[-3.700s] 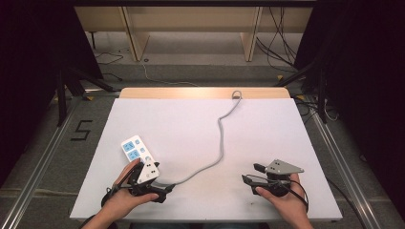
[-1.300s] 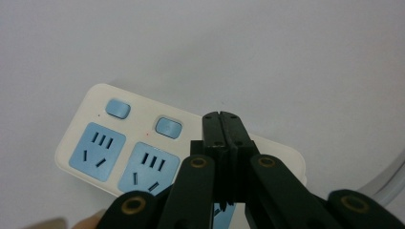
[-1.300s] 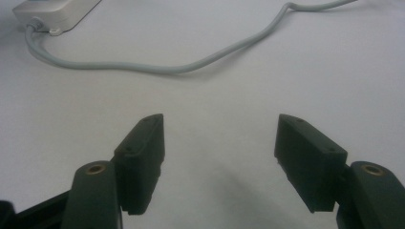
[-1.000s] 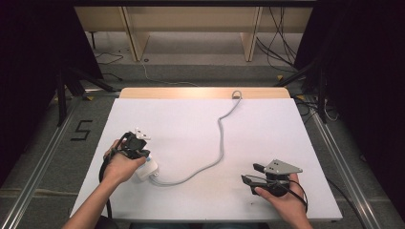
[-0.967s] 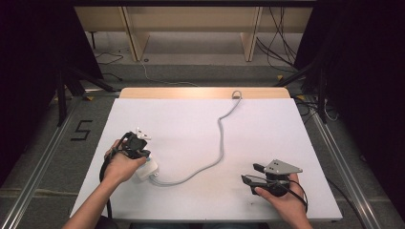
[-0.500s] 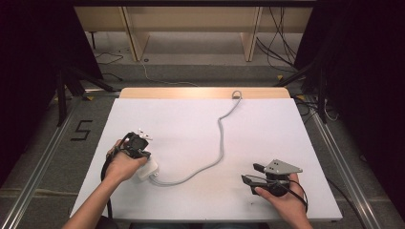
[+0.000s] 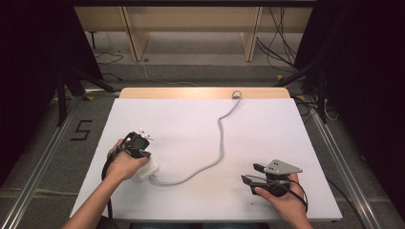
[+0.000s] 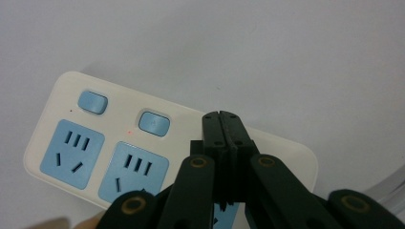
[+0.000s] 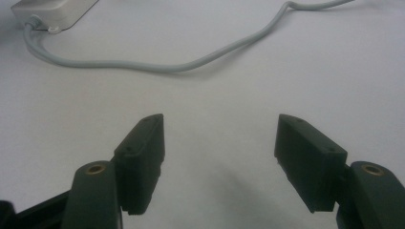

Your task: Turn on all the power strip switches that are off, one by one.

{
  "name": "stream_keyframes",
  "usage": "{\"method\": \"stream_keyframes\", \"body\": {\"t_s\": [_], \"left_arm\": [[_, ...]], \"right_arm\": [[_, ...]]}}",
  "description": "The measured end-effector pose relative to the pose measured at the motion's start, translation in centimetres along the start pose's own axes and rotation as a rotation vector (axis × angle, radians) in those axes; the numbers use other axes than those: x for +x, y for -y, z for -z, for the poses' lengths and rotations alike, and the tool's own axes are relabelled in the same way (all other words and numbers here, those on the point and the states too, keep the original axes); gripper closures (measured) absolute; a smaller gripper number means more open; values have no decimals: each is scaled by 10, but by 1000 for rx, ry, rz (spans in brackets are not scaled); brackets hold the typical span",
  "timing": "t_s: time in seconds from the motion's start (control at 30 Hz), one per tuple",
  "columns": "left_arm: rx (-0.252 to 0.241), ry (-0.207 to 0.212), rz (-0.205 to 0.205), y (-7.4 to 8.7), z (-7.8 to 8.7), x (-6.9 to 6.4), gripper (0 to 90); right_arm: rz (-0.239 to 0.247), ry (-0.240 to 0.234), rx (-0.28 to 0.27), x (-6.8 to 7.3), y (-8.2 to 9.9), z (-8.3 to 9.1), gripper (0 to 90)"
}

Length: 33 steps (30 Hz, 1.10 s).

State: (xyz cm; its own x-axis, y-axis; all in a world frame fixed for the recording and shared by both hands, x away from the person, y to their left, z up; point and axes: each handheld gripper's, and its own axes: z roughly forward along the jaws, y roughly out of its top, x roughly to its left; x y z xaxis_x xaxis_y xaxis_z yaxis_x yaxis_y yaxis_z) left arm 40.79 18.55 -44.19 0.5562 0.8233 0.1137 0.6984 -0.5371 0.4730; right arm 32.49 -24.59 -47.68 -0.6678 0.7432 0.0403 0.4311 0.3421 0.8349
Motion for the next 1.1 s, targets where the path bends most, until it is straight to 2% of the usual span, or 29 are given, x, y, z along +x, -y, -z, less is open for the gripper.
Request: {"method": "stream_keyframes", "body": {"t_s": [0.23, 0.37, 0.47, 0.57, 0.63, 0.73, 0.8, 0.83, 0.87, 0.9, 0.97, 1.1], "left_arm": [[18, 14, 17, -2, -1, 1, 897], [21, 3, -3, -2, -2, 0, 897], [24, 9, 6, -2, -2, 1, 897], [29, -4, 0, -2, -3, -2, 898], [40, -39, -29, -4, -3, -7, 898], [32, -47, -35, -3, -3, -8, 897], [17, -26, -11, -1, -3, -5, 897], [7, 9, 13, 1, -2, 1, 897], [7, 9, 13, 1, -2, 1, 897], [-13, 32, 32, 2, -1, 4, 897], [-4, 47, 48, 3, -1, 8, 897], [-31, 44, 75, 5, 3, 14, 897]], "right_arm": [[2, -1, 5, 0, 0, 0, 357], [4, 1, 6, 0, 0, 0, 361], [4, -1, 8, 0, 0, -1, 361], [5, -2, 10, 0, 0, -1, 362], [7, 0, 8, 1, 0, -1, 367], [11, 0, 6, 0, 0, 0, 367], [11, 0, 8, 0, 0, 0, 367], [10, -1, 7, 0, 0, 0, 368], [10, -1, 7, 0, 0, 0, 368], [10, -4, 9, -1, 0, 0, 367], [10, -3, 11, -1, 0, 0, 368], [7, -4, 8, -1, -1, 0, 379]]}}
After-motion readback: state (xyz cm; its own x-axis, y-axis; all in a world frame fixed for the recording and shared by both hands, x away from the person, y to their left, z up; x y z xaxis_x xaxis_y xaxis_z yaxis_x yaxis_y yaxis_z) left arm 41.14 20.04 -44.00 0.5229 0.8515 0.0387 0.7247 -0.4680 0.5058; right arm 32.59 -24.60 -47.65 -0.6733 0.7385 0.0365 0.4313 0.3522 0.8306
